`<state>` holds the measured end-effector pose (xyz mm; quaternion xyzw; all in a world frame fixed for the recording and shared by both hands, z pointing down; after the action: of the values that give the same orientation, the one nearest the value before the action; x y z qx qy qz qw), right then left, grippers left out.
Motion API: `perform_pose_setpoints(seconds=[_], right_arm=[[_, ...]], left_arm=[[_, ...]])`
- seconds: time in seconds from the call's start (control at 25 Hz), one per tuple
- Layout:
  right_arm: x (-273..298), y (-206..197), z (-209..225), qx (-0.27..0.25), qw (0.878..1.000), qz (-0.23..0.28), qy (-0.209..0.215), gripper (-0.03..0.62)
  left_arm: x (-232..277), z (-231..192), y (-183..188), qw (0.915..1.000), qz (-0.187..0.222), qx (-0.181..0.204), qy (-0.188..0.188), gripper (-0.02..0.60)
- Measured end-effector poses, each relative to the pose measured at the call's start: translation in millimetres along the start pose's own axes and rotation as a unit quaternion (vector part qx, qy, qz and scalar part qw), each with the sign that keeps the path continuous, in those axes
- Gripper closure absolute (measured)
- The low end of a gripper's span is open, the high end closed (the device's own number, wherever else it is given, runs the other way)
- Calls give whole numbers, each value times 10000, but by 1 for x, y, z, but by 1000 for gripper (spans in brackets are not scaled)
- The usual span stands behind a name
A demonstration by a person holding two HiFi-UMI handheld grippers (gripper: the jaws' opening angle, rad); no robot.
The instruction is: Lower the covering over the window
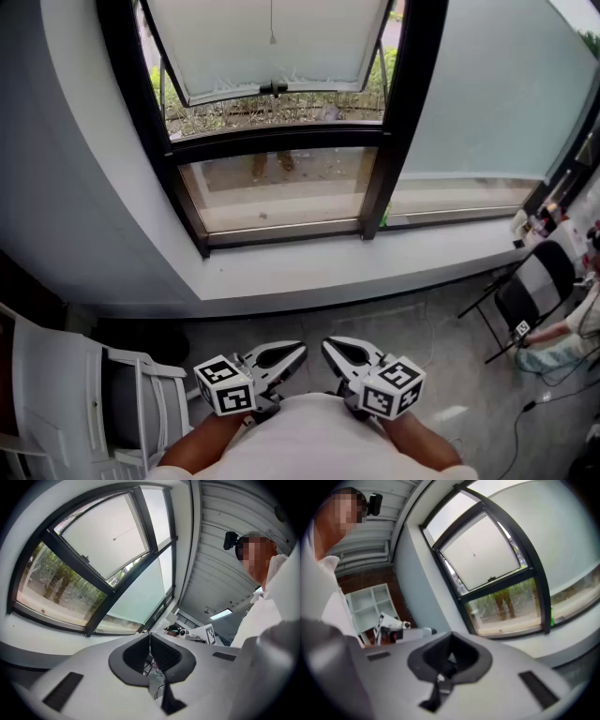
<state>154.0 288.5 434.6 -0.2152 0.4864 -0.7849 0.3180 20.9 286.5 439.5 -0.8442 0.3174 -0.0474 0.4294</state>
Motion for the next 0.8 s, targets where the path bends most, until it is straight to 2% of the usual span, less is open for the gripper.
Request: perform_pose_setpoints(seconds=[0.48, 0.8], right_arm=[[3, -2, -3, -25, 10000, -12, -32, 572], [11, 8, 10, 8, 9995, 125, -293, 569]], left_arm=[[-4, -2, 7, 10000, 59, -7, 27, 561], [-22, -19, 36, 9980, 290, 448, 351, 561]])
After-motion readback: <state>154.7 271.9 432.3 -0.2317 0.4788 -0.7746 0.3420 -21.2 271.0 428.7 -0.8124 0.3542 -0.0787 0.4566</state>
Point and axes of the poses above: the fingertips, and each gripper's own axes: x forward along the fingers, z to its right, y out of its top, the point moved 6 cm from there along -x, backward along the fingers, and after that the axes turned 15 degrees about z, right-handed, at the moved point
